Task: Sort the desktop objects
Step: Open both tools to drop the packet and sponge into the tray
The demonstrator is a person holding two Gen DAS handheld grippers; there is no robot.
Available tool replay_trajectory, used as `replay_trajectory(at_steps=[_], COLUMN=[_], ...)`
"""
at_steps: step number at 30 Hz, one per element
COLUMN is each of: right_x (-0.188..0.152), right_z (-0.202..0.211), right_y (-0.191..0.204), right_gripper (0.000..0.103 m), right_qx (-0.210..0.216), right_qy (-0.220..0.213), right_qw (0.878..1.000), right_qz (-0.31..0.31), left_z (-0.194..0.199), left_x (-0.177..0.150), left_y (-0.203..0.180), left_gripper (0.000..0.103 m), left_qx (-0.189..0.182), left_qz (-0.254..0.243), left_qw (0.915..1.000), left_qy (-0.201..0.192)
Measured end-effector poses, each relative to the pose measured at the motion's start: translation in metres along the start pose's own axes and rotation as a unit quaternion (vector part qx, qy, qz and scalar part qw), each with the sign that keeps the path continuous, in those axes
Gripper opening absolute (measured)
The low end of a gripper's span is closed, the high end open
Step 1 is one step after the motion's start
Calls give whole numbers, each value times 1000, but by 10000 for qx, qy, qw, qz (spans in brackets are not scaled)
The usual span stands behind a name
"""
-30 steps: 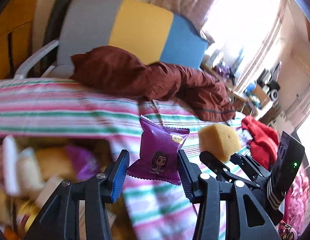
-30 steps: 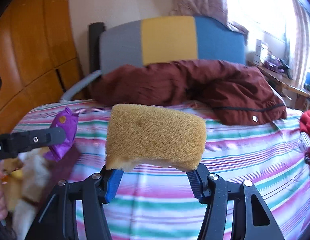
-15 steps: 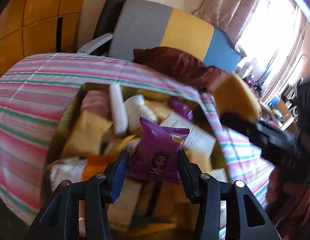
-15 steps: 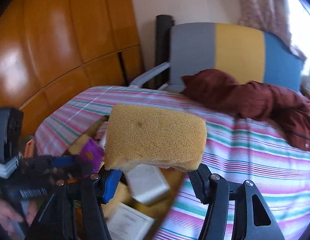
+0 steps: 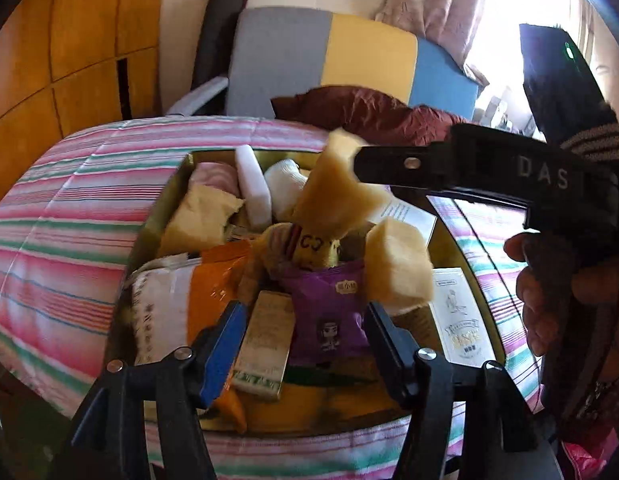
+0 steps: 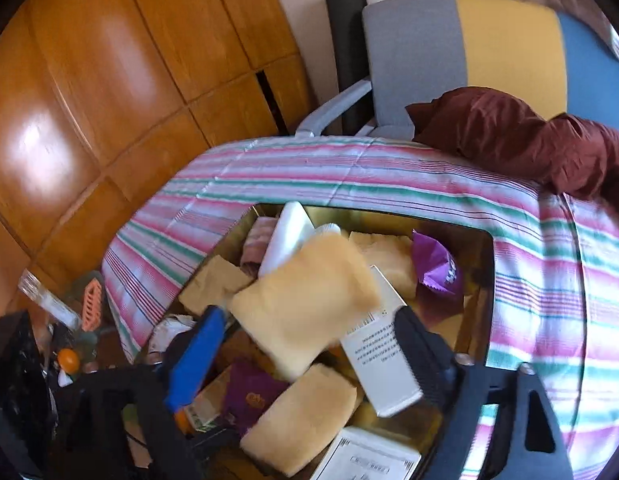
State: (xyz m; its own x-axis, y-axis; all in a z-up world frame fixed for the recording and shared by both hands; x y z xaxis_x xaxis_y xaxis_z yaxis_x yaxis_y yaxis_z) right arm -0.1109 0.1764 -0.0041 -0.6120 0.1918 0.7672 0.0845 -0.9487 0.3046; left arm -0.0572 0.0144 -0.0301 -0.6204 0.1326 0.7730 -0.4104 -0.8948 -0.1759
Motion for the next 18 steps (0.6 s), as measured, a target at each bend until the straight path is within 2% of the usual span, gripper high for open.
replay_trajectory(at_steps=[3, 5, 8, 12, 18], right_x=[0, -1, -4, -14, -19], right_z=[17, 30, 43, 52, 64], right_y=[1, 2, 2, 9, 31], right_gripper=[90, 90, 92, 96, 102], right_qx=[-63, -158, -671, -1213, -1611], right_qy=[-218, -377, -403, -323, -516], right_qw=[9997, 9992, 9969, 9912, 9813], right_qz=[-11, 1, 78, 409, 923], left_z=[16, 21, 25, 38, 51], left_x=[-1, 0, 0, 1, 7], left_y=[8, 12, 11, 10, 23], left_gripper=[62, 62, 62, 62, 62], left_qx=[120, 510, 903, 1095, 1918], left_qz=[292, 327, 241, 254, 309], left_qw=[9992, 9979, 9954, 9930, 9802], left_qy=[-227, -224, -185, -350, -373])
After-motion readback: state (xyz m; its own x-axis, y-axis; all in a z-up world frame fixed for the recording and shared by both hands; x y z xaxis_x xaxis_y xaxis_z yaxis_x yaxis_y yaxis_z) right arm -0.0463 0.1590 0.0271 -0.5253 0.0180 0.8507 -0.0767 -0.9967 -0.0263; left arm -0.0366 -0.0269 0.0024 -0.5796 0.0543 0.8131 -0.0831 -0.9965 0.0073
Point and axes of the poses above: each gripper's, at about its wrist camera, not at the fingertips, and z roughly against the way its jaws point, y to its left, x to its top, the point moved 4 cm from there along -z, roughly the way its jaws point, and after that the axes turned 9 degrees about -y, right-handed, at the moved point
